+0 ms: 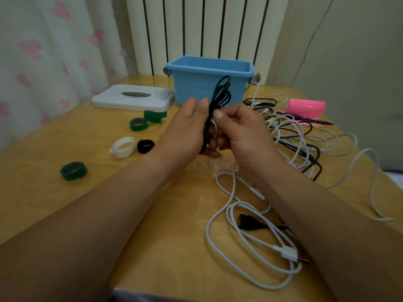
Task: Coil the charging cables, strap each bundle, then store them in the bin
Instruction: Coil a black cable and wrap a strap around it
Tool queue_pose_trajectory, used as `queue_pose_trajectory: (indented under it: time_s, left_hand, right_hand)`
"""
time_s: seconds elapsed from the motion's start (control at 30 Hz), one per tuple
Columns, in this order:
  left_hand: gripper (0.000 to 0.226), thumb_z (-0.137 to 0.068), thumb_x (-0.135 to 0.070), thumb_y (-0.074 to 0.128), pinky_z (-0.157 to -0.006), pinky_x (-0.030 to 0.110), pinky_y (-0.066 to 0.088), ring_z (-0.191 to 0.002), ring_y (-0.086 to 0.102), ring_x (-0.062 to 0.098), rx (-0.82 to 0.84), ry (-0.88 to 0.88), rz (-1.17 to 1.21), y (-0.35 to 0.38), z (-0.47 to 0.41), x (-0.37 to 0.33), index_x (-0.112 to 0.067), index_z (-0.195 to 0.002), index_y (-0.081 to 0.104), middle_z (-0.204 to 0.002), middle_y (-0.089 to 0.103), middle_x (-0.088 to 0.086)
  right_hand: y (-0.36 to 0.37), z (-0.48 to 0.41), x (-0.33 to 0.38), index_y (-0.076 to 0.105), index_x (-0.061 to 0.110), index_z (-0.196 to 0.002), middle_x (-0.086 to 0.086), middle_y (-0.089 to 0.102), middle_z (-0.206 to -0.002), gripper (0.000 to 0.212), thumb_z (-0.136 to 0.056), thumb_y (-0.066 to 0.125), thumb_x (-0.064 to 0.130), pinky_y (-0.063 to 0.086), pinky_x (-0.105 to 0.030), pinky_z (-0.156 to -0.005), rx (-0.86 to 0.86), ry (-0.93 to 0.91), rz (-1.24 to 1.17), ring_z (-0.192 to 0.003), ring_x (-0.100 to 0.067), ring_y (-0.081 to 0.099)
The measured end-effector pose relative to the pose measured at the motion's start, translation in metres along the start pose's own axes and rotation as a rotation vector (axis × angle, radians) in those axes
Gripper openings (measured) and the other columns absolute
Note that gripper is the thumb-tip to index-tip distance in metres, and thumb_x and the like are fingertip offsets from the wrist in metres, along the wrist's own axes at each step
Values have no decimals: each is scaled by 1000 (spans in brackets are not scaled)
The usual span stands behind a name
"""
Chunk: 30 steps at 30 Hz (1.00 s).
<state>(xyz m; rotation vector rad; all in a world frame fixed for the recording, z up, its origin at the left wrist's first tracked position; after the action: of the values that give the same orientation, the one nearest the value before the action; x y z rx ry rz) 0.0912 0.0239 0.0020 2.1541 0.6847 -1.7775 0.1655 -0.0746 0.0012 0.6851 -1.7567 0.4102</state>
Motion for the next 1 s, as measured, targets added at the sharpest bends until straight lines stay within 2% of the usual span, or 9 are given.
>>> queue_pose_trajectory:
  time_s: [0.13, 0.27, 0.37, 0.5, 0.6, 0.67, 0.73, 0.83, 1.0]
  left_hand:
    - [38, -116, -43, 41, -65, 41, 67, -82, 76, 25, -71, 90, -82, -3, 3, -7, -9, -117, 59, -100, 73, 15]
    - [33, -116, -36, 46, -61, 37, 65, -72, 72, 20, -84, 123, -87, -6, 2, -8, -6, -113, 60, -91, 72, 12]
    - [42, -117, -40, 41, -54, 33, 53, -65, 63, 19, -89, 108, -40, -12, -4, -5, -5, -112, 63, -81, 66, 9]
    - [39, -116, -43, 39, -44, 26, 37, -53, 48, 16, 132, -55, 231, -4, -8, 3, -11, -108, 60, -68, 54, 5]
    - [41, -115, -47, 41, -40, 24, 37, -46, 46, 18, 263, -169, 302, 2, -4, 10, -9, -111, 58, -62, 50, 6]
    - [50, -114, -53, 39, -41, 26, 40, -44, 47, 20, 287, -204, 256, 4, 0, 12, -9, -97, 57, -60, 50, 8]
    - [64, -111, -62, 36, -46, 28, 44, -47, 53, 24, 242, -238, 153, 5, 2, 15, -6, -94, 60, -62, 55, 11]
    - [72, -110, -67, 31, -53, 31, 52, -60, 62, 25, 124, -204, 63, 7, 1, 14, -6, -114, 69, -73, 66, 12]
    - [65, -111, -66, 34, -44, 24, 30, -48, 43, 14, 58, -180, 100, 9, 1, 14, -11, -89, 62, -62, 54, 5]
  right_hand:
    - [-4, 0, 1, 62, 11, -95, -4, 62, -67, 12, -106, 63, 14, 45, -25, -48, -60, -20, 65, -50, -11, 54]
    - [-5, -1, 3, 63, 9, -99, -4, 63, -69, 10, -105, 64, 16, 49, -28, -51, -64, -31, 78, -54, -13, 59]
    - [-4, -2, 5, 64, 15, -97, 0, 68, -72, 10, -105, 65, 20, 51, -25, -56, -25, -28, 151, -60, -13, 65]
    - [-4, -5, 1, 61, 15, -91, -4, 66, -72, 20, -101, 72, 28, 44, -27, -53, 32, -35, 136, -59, -17, 56]
    - [1, -5, -6, 69, 15, -103, -5, 67, -85, 20, -96, 75, 33, 42, -31, -59, 128, 18, 28, -73, -25, 56]
    - [3, -5, -11, 74, 20, -99, 1, 67, -82, 13, -97, 73, 32, 41, -32, -64, 162, 66, -5, -73, -17, 58]
    - [1, -6, -11, 75, 20, -95, -1, 64, -74, 14, -95, 74, 33, 41, -37, -67, 140, 60, 6, -68, -19, 59]
    - [-5, -8, -7, 70, 15, -89, -11, 61, -71, 17, -95, 76, 29, 43, -35, -59, 59, -10, 25, -57, -25, 56]
    - [-13, -10, -8, 64, 13, -81, -16, 62, -73, 34, -88, 81, 42, 44, -35, -60, -45, -59, 70, -65, -30, 56]
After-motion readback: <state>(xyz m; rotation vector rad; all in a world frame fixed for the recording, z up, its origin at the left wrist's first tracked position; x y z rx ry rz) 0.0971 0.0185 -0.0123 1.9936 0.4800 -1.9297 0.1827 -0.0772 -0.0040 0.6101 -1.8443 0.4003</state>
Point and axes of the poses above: each hand's wrist, its own z-axis away from the middle knuckle, its own y-axis out of the palm, x = y × z, the point moved 8 cm from there along -z, towards the middle knuckle
